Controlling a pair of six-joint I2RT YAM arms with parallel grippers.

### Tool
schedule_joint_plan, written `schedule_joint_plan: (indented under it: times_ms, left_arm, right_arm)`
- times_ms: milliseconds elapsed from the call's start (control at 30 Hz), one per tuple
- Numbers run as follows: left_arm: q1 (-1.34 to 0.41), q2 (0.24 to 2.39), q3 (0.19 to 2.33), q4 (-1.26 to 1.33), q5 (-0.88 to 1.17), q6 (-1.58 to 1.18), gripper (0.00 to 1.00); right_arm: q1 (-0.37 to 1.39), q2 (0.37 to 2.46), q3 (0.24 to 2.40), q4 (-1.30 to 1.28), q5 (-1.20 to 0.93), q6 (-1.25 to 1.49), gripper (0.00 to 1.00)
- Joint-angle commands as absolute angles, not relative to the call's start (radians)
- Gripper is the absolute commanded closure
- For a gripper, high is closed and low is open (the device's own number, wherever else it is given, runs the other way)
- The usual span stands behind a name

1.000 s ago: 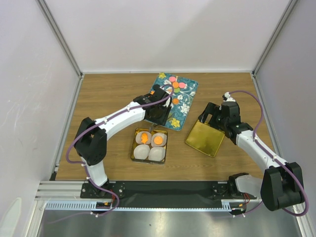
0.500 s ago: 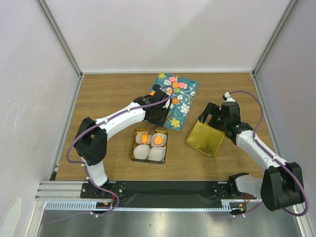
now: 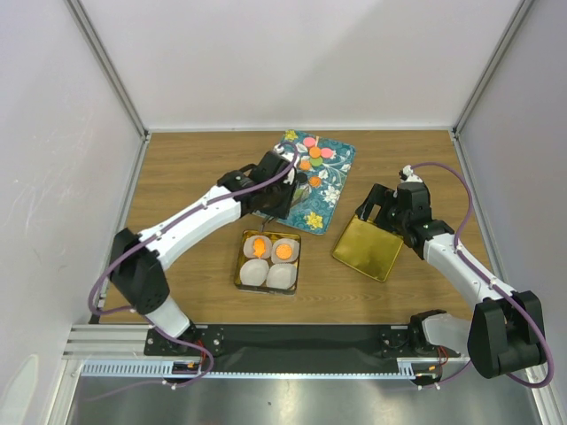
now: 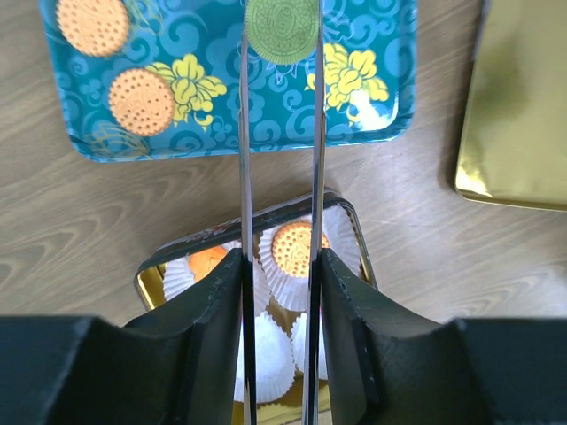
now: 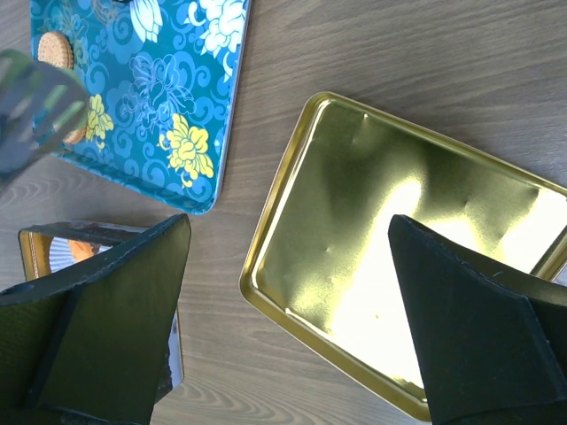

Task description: Pack the cookies

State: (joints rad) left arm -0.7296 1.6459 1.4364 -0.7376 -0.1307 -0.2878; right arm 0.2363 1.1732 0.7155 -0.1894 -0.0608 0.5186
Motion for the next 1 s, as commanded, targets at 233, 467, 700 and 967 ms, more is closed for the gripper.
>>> schedule_joint_plan:
  times_ms: [233,467,700,967]
  left_arm:
    - [-0.764,1.292,1.237,-0.811,-0.167,-0.365,0.59]
    - [-0.85,1.019,1.06,-0.933,-0.233,-0.477,0.6]
    - [-0.905,0.845,0.948,-1.042,-0.241,-0.592,0.61]
    - [-0.966,0.821,0.89,-1.037,-0.227,-0.647,0.63]
  right_arm:
    - [0.239,1.163,0.759,-0.175,-0.051,0.503,0.0]
    - [0.241,1.163,0.758,-0.173,-0.054,0.503,0.01]
    - [0.239,1.157,0.756,-0.173,-0.051,0.503,0.0]
    - [0.239,1.157,0.758,-0.175,-0.052,0.502,0.0]
